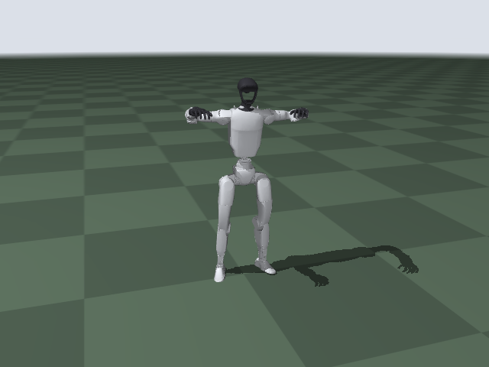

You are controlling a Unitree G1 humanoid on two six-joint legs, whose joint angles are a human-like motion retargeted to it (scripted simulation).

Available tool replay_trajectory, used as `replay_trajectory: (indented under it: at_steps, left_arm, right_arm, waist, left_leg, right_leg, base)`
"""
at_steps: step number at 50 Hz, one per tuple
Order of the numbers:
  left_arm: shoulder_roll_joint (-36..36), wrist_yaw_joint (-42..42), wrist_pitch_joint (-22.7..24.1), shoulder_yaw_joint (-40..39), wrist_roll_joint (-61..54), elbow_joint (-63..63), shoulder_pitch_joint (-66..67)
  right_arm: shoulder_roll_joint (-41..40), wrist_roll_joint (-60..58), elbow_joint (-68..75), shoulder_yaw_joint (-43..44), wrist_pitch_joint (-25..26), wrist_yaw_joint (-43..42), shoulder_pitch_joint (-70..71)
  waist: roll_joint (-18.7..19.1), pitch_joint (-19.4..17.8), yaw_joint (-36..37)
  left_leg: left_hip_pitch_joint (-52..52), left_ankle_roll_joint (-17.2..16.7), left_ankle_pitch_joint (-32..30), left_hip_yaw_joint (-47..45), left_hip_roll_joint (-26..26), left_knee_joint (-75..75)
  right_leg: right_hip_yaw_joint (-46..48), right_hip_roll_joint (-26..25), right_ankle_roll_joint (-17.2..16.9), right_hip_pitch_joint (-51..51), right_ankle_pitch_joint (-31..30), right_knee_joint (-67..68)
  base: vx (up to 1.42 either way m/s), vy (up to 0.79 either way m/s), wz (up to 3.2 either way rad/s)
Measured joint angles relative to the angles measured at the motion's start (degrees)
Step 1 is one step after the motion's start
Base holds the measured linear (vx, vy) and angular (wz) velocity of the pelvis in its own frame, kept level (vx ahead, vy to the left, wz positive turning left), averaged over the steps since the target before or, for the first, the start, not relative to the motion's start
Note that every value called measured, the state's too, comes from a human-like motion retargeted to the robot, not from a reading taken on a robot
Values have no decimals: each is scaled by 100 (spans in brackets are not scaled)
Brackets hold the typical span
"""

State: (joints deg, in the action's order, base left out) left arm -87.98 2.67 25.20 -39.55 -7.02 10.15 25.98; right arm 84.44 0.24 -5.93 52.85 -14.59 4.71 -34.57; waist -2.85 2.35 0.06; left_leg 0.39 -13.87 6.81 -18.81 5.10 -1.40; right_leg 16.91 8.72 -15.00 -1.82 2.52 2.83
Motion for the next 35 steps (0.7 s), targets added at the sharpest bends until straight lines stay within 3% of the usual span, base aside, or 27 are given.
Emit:
replay_trajectory:
  at_steps: [18, 30, 35]
  left_arm:
    - [19, -40, -27, 465, -18, -117, -512]
    - [15, -84, -81, 603, 150, -154, -645]
    - [225, -12, -127, 885, 122, -263, -908]
  right_arm:
    - [-78, 68, -111, 631, 2, 10, -592]
    - [-174, 51, -85, 478, 29, 75, -518]
    - [-340, 241, -141, 42, 43, 29, -161]
  waist:
    - [44, -43, 58]
    - [-7, -30, 78]
    - [-44, -25, 57]
  left_leg:
    - [21, 7, 29, -74, 5, 14]
    - [-47, -18, -20, -110, 18, -22]
    - [-71, -38, -54, -122, 1, -70]
  right_leg:
    - [-78, -10, 0, -14, -13, -12]
    - [-127, -42, 0, -101, -49, -56]
    - [-147, -39, 0, -144, -75, -79]
  base:
    - [0, 0, 0]
    - [0, 0, 0]
    - [0, 0, 0]
